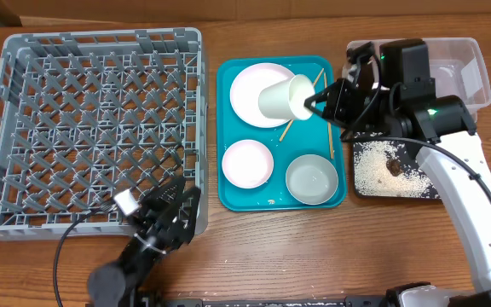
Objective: Sort waste into correct bins and load items into the dishwasher
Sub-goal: 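Grasp the white paper cup with the right gripper and lift it, then hold the cup out and grasp it with the left gripper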
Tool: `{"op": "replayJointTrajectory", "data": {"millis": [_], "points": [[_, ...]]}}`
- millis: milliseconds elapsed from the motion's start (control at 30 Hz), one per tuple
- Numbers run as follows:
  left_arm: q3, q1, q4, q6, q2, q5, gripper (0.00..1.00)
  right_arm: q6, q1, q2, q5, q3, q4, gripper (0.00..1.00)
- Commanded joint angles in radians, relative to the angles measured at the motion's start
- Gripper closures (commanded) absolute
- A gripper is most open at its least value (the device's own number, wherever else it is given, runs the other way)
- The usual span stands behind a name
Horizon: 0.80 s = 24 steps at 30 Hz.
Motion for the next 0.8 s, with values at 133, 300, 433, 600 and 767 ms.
{"op": "replayJointTrajectory", "data": {"millis": [133,300,433,600,767], "points": [[0.018,0.005,0.168,-0.364,0.000,0.203,0.00,-0.060,-0.008,-0.005,-0.168,-0.062,0.048,0.96],[0.018,0.005,0.121,-0.384,0.000,0.324,0.00,-0.085,-0.008,-0.005,-0.197,-0.070,0.065,0.96],[0.031,0.008,0.093,-0.337,0.011,0.324,0.24,-0.103,-0.008,-0.005,-0.221,-0.070,0.074,0.96],[0.162,0.025,-0.162,-0.200,0.153,0.369,0.00,-0.103,-0.008,-0.005,-0.222,-0.070,0.090,0.96],[0.404,0.027,-0.275,0.008,0.461,0.444,0.00,-0.103,-0.007,-0.005,-0.252,-0.070,0.110,0.96]]}}
